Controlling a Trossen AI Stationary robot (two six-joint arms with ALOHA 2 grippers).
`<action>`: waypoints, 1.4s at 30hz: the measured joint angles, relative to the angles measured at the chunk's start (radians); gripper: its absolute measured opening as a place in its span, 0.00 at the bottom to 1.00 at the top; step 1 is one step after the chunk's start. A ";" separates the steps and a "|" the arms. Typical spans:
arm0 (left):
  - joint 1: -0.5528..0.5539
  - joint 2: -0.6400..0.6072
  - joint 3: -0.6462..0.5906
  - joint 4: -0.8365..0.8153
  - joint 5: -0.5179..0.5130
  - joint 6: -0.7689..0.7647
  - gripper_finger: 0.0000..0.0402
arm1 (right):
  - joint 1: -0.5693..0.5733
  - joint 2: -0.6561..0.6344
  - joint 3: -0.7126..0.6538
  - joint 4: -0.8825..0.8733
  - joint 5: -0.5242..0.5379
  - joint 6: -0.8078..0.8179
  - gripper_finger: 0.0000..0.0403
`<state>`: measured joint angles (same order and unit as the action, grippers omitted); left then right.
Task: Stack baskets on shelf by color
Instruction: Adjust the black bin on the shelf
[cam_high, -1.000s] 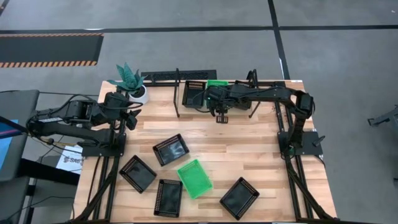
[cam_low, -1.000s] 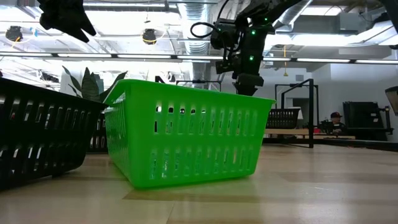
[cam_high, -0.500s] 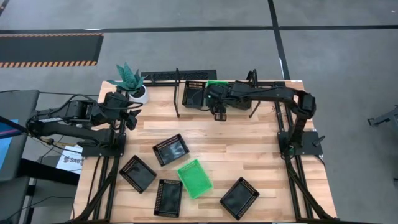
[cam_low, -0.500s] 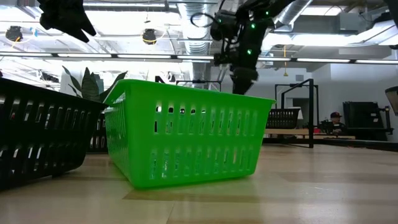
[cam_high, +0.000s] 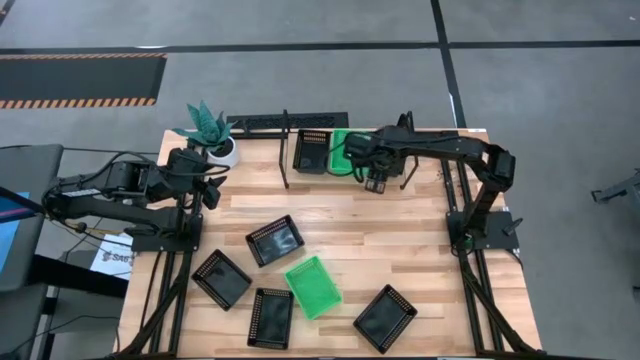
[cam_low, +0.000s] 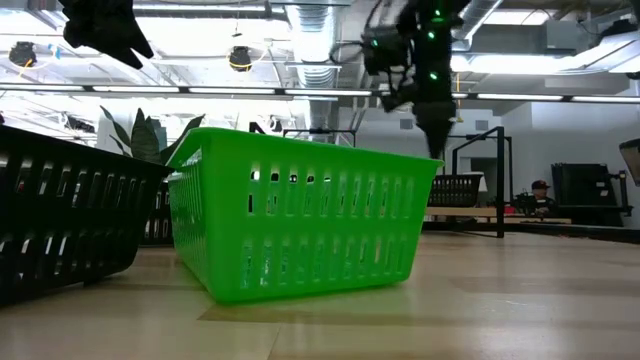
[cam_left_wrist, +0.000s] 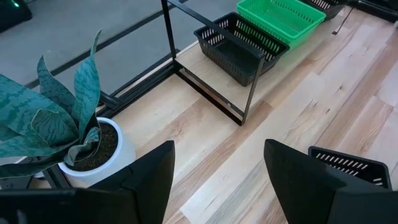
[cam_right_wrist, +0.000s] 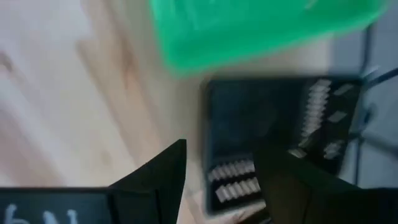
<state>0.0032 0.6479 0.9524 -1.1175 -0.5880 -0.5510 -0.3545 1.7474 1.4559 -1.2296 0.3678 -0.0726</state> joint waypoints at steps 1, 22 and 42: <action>0.000 0.000 0.000 0.000 0.000 0.000 0.59 | -0.006 -0.010 -0.023 0.004 -0.003 0.001 0.51; 0.000 0.000 0.000 0.000 0.001 -0.010 0.59 | -0.085 -0.123 -0.294 0.327 -0.081 -0.095 0.49; 0.000 0.000 0.000 0.000 -0.011 -0.012 0.59 | -0.084 -0.123 -0.315 0.365 -0.080 -0.173 0.04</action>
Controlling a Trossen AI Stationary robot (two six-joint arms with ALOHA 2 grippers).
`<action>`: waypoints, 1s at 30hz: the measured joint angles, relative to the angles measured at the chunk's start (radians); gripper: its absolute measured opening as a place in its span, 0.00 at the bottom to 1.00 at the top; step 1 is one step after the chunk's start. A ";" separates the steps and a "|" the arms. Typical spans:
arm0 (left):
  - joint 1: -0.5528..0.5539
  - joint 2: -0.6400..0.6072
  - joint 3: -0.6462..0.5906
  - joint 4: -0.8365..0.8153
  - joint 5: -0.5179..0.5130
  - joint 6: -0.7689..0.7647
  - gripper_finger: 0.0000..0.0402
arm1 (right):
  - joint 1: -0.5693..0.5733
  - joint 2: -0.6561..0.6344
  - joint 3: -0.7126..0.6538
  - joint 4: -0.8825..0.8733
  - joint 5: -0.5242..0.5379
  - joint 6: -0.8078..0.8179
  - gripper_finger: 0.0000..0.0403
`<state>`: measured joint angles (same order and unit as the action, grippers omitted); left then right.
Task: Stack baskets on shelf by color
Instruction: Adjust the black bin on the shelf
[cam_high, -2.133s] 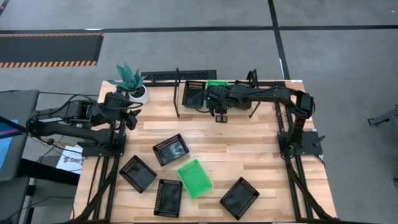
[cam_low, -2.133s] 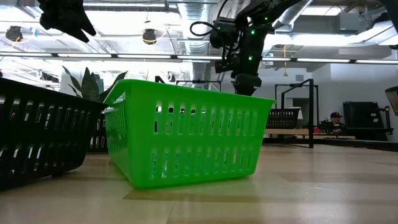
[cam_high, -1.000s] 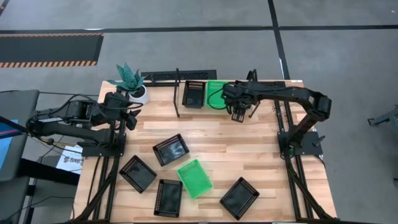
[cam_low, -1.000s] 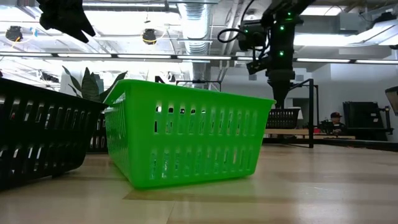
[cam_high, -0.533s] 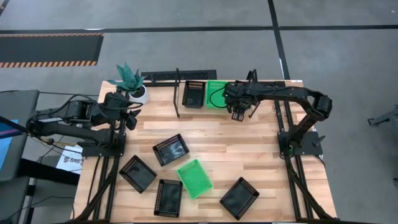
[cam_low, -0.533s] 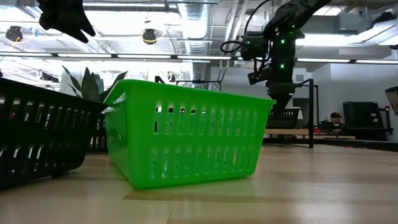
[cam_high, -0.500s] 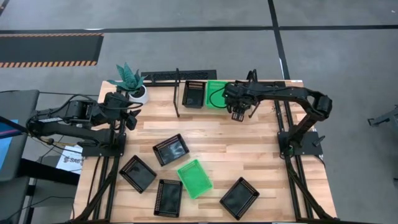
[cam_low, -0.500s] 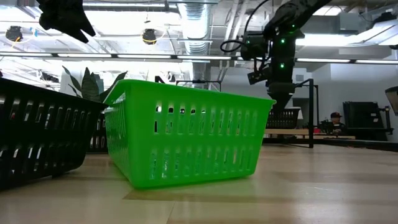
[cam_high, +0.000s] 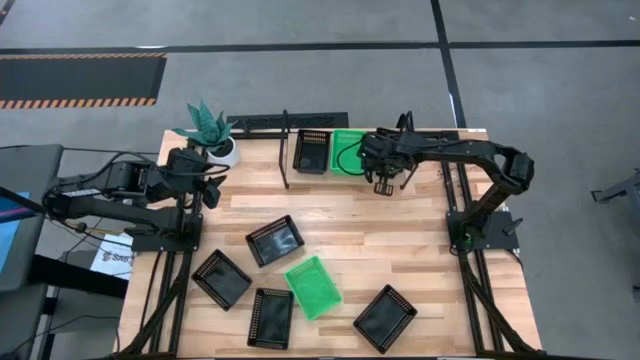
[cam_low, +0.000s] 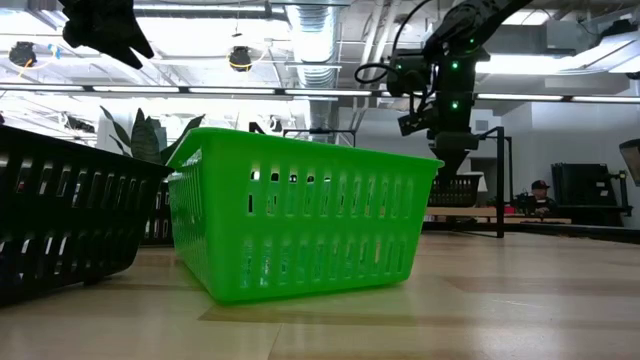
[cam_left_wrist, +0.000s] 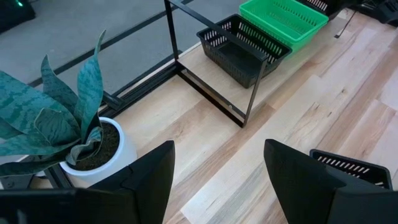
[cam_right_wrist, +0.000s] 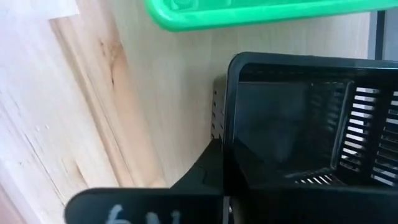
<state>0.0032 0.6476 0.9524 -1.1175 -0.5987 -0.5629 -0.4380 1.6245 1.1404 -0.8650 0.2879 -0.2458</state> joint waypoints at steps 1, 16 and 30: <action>0.000 0.000 0.000 0.000 0.000 0.000 0.59 | 0.002 0.000 0.000 0.000 0.001 -0.003 0.06; 0.000 0.000 0.000 0.001 0.000 -0.008 0.59 | 0.033 0.000 0.000 -0.040 0.025 -0.045 0.10; 0.000 0.000 0.000 0.001 0.000 -0.008 0.59 | 0.110 -0.010 0.004 -0.037 0.104 -0.007 0.36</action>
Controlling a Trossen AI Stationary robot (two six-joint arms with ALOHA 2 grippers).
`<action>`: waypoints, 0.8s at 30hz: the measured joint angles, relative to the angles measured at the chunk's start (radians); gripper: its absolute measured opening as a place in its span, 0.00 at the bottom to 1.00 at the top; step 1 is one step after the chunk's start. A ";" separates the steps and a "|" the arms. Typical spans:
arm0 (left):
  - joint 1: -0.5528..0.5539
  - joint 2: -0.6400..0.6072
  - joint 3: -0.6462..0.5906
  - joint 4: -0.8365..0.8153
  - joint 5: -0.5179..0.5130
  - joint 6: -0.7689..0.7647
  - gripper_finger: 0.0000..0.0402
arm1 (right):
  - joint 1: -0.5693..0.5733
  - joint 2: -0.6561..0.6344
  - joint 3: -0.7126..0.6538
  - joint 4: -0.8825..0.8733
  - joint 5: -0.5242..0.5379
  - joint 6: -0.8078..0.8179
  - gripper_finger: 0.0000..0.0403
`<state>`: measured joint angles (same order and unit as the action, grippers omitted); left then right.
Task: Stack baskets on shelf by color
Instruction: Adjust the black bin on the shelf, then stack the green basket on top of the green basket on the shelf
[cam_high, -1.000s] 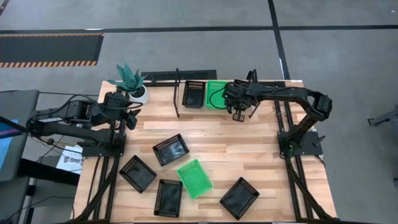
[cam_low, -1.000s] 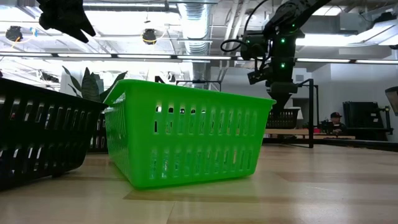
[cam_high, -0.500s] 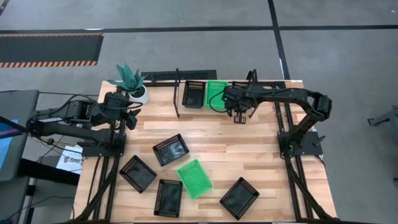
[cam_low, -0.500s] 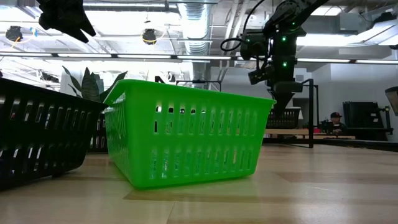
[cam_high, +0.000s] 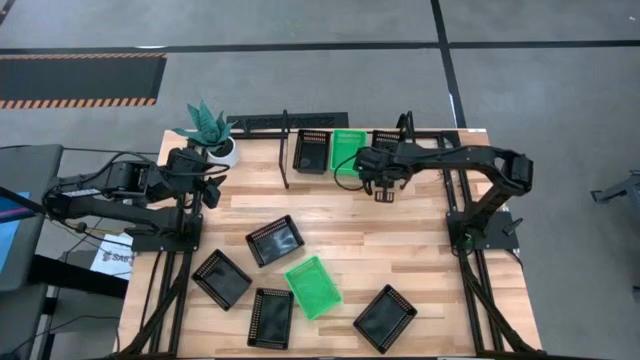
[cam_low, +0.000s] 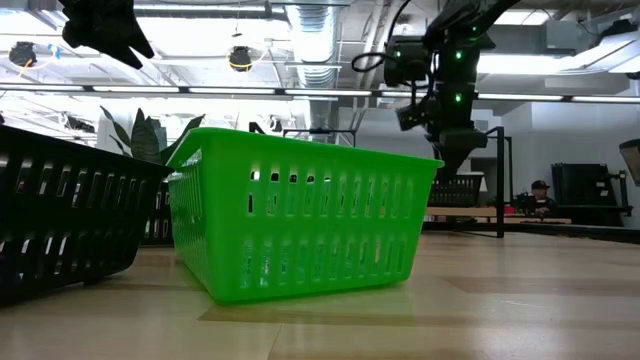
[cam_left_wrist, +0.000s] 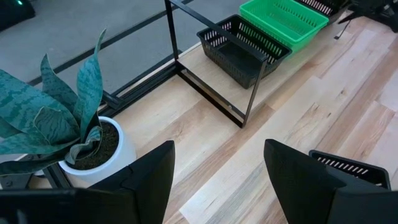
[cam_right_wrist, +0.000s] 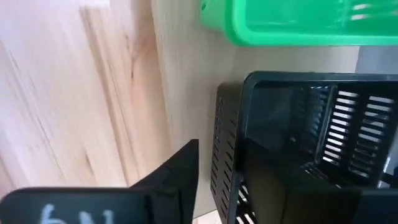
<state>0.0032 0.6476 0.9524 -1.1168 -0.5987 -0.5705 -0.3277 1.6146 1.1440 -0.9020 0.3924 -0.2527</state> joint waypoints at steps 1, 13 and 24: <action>0.000 0.000 0.000 0.000 0.000 0.000 0.59 | 0.007 -0.008 0.007 -0.003 0.000 0.016 0.37; 0.000 0.000 0.000 0.000 0.000 -0.002 0.59 | 0.201 -0.207 0.102 0.053 -0.232 0.424 0.39; 0.000 0.000 0.000 0.001 0.001 -0.017 0.59 | 0.624 -0.050 0.103 0.450 -0.283 0.432 0.39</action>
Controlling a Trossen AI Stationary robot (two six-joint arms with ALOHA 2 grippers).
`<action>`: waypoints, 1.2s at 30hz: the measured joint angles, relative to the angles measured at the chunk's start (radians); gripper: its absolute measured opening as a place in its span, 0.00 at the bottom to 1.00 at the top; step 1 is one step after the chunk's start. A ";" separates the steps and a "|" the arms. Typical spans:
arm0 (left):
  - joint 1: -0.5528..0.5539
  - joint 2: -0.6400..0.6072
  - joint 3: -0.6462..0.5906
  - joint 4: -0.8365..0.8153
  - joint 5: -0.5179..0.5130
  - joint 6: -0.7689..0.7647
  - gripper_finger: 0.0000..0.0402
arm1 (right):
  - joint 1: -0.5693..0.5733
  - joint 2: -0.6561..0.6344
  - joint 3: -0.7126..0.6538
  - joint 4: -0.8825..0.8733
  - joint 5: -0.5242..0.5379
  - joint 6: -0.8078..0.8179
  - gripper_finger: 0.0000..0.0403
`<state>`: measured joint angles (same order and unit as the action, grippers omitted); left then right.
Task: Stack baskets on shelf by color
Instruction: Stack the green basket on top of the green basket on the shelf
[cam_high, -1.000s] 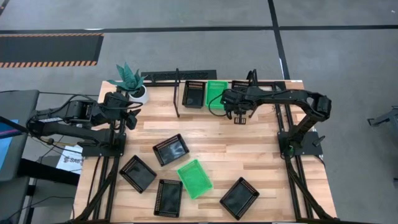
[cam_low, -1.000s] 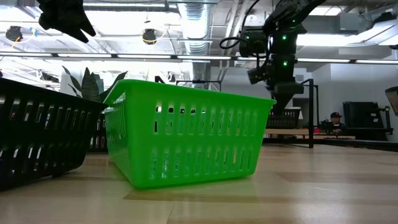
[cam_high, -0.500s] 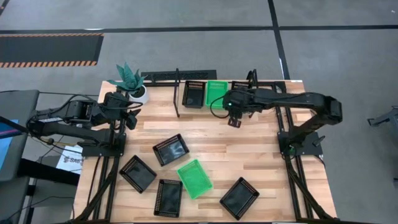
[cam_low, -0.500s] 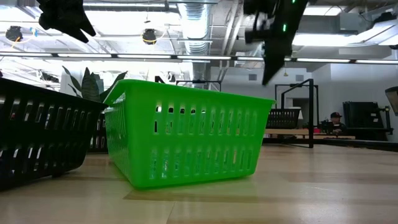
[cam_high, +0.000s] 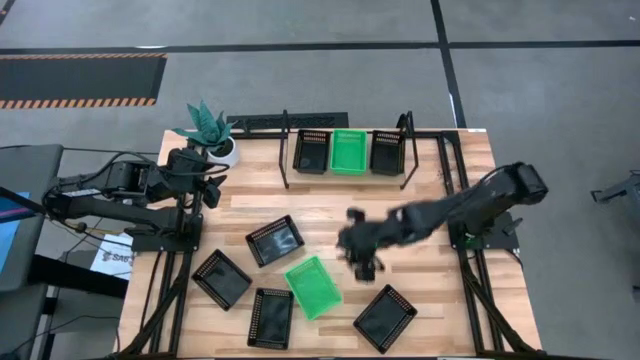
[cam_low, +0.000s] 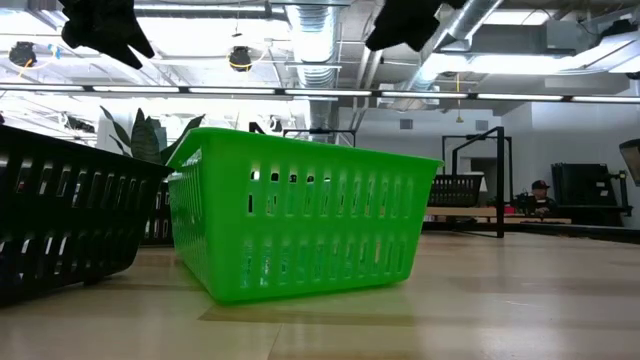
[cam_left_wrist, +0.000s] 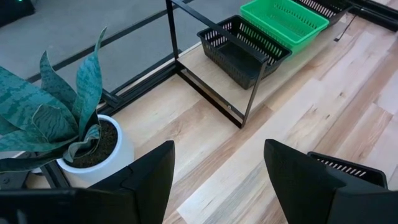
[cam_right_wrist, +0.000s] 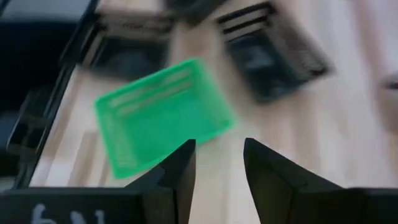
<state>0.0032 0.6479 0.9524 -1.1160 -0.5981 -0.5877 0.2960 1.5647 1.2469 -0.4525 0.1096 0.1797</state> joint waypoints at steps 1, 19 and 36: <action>0.000 0.000 0.000 0.000 0.002 -0.001 0.59 | 0.025 0.029 0.000 0.028 0.001 -0.019 0.39; 0.000 0.001 0.000 0.008 0.059 -0.004 0.59 | 0.193 0.375 0.142 0.137 0.000 -0.074 0.46; 0.000 0.001 0.000 0.006 0.071 -0.023 0.59 | 0.232 0.471 0.182 0.064 -0.020 -0.076 0.49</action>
<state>0.0032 0.6487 0.9520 -1.1095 -0.5266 -0.6106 0.5278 2.0355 1.4284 -0.3881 0.0894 0.1036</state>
